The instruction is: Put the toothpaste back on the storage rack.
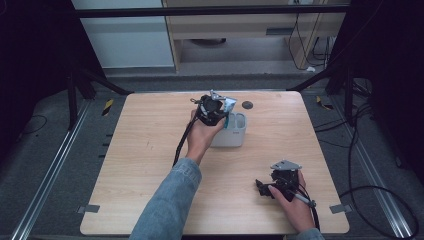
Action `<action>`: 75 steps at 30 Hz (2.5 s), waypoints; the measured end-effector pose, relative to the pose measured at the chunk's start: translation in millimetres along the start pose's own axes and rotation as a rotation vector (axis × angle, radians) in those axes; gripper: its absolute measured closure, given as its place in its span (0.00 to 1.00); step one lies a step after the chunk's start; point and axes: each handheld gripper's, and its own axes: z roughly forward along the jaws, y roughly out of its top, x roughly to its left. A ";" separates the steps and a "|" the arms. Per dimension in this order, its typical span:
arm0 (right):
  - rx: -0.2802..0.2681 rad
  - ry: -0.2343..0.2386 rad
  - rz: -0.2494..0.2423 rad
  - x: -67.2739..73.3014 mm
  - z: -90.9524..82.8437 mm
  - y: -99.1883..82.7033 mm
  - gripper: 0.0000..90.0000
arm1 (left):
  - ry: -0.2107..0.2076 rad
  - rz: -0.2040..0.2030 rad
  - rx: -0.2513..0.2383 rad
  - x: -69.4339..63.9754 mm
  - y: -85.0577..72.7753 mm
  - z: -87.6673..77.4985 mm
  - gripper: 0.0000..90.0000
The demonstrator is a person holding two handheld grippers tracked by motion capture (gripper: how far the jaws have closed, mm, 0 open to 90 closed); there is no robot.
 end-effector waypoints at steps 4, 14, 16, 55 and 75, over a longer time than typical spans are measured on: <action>0.001 0.000 -0.002 -0.1 0.0 0.0 0.00 | 0.001 0.000 0.001 0.0 -1.3 0.5 0.90; 0.000 0.000 0.000 0.0 0.0 0.0 0.00 | -0.001 0.005 0.011 -1.3 -2.1 3.3 0.89; 0.000 0.000 0.000 0.0 0.0 0.0 0.00 | 0.000 0.004 0.010 -1.7 -1.8 3.8 0.89; 0.001 -0.002 -0.003 -0.1 0.0 0.0 0.00 | 0.006 -0.021 0.046 -7.8 9.4 19.2 0.88; 0.001 -0.001 -0.002 -0.1 0.0 -0.1 0.00 | 0.017 -0.015 0.018 -6.2 9.8 11.9 0.79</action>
